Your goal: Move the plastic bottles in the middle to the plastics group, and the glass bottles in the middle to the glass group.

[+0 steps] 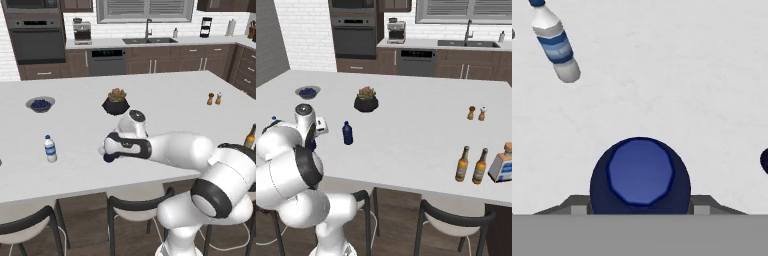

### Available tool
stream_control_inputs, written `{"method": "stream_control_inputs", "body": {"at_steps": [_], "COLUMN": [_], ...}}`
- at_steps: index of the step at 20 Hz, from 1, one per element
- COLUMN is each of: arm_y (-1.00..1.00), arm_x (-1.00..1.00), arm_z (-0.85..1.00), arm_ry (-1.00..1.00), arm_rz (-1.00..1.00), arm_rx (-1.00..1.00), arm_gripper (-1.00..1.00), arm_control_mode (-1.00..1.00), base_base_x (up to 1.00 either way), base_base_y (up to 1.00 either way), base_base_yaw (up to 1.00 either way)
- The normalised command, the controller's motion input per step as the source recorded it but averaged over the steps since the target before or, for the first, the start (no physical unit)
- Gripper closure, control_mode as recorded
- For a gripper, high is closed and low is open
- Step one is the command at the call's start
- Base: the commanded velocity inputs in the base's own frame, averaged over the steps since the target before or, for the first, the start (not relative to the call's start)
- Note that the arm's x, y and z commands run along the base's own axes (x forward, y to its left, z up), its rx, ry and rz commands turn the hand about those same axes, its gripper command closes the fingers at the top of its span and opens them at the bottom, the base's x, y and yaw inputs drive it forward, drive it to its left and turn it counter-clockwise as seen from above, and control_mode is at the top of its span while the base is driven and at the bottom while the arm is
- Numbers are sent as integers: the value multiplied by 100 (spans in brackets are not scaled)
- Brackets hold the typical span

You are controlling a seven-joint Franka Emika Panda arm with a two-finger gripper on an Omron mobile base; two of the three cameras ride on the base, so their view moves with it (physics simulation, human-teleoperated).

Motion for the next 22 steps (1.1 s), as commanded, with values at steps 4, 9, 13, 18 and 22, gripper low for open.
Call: {"method": "stream_control_inputs", "body": {"at_steps": [4, 9, 13, 18, 22], "arm_y": [100, 88, 46, 31, 16], "arm_x": [71, 66, 42, 23, 30], "arm_z": [0, -6, -20, -34, -61], "arm_ry": [17, 24, 5, 0, 0], "arm_rz": [3, 0, 0, 2, 2], "arm_rx": [-7, -9, -1, 0, 0], "arm_gripper": [100, 100, 100, 100, 100], "arm_control_mode": [-100, -100, -100, -100, -100], "base_base_x": [0, 0, 0, 0, 0], "base_base_y": [0, 0, 0, 0, 0], "base_base_yaw": [0, 0, 0, 0, 0]}}
